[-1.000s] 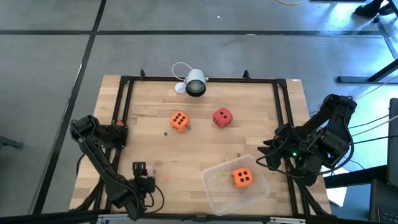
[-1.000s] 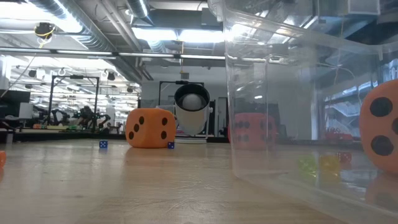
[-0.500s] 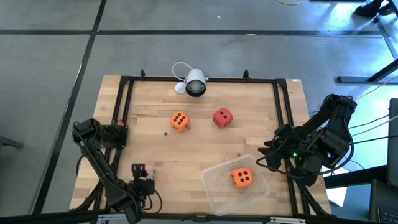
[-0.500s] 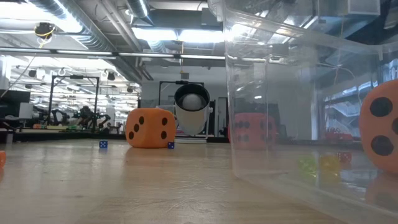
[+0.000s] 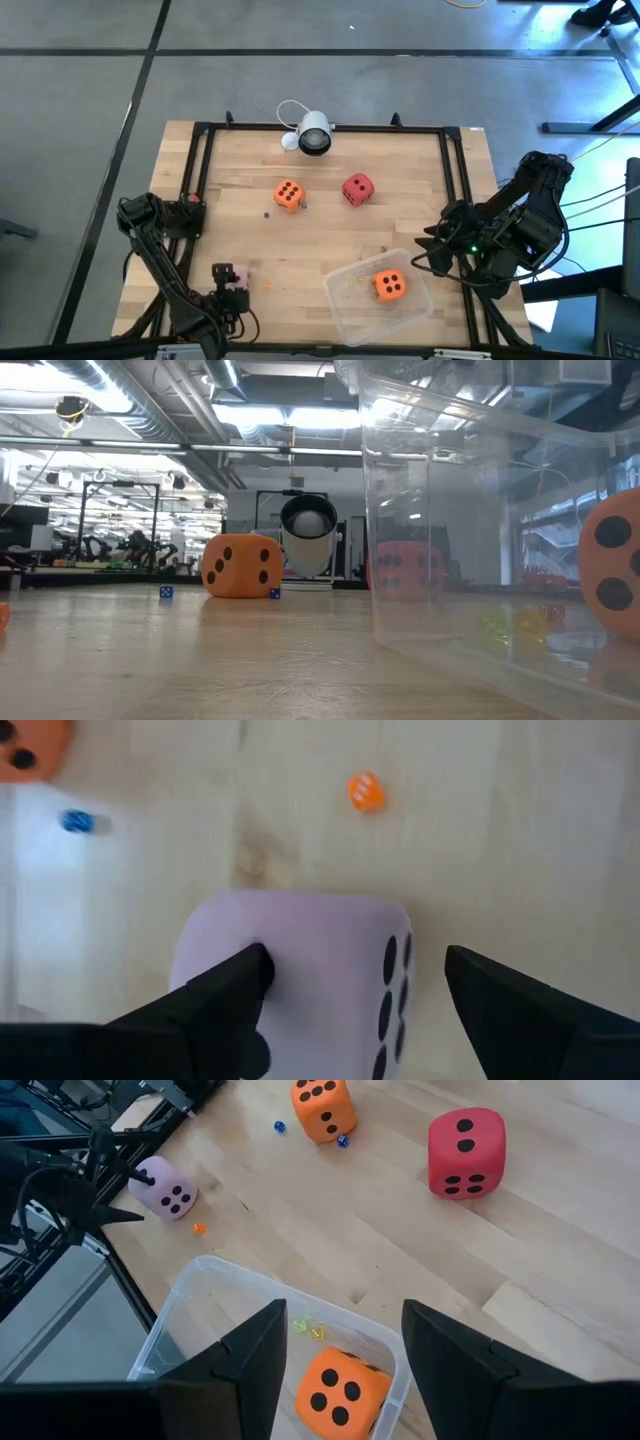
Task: Pick & Place Dice
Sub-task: Put the large pink die into the transparent bin
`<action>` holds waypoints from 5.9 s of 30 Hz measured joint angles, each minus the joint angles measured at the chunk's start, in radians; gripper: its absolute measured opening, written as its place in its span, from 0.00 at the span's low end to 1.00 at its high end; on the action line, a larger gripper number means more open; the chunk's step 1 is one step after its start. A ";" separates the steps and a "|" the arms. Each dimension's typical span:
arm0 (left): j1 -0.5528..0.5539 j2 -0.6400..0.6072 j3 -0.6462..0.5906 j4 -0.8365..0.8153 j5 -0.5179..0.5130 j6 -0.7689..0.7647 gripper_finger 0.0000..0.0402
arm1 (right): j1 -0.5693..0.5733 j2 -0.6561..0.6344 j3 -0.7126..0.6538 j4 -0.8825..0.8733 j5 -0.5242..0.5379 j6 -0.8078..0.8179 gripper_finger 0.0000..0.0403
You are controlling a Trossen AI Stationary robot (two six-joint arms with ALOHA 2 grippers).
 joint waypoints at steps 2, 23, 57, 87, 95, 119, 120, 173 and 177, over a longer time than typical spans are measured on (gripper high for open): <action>0.001 0.016 0.000 -0.013 -0.041 -0.005 0.76 | 0.000 0.000 0.000 0.000 0.000 0.000 0.49; 0.010 0.037 0.003 -0.089 0.001 0.010 0.52 | 0.000 0.000 0.000 0.015 -0.020 0.001 0.49; 0.042 -0.211 0.128 -0.327 -0.098 -0.369 0.22 | 0.000 0.000 0.000 0.013 0.011 -0.052 0.49; 0.217 -0.457 0.132 0.281 -0.518 0.016 0.21 | 0.046 0.003 -0.166 0.004 -0.726 0.249 0.36; 0.281 -0.475 0.132 0.555 -0.441 0.315 0.20 | 0.089 0.015 -0.241 0.226 -0.899 0.319 0.15; 0.415 -0.472 0.132 0.792 -0.110 0.575 0.19 | 0.068 0.121 -0.444 0.634 -0.680 0.339 0.00; 0.415 -0.472 0.132 0.792 -0.104 0.577 0.19 | 0.062 0.121 -0.444 0.646 -0.669 0.331 0.00; 0.577 -0.259 0.133 0.824 0.372 0.599 0.17 | -0.041 0.098 -0.166 0.447 -0.265 0.002 0.02; 0.576 -0.259 0.133 0.821 0.372 0.603 0.16 | -0.041 0.098 -0.166 0.447 -0.258 0.005 0.01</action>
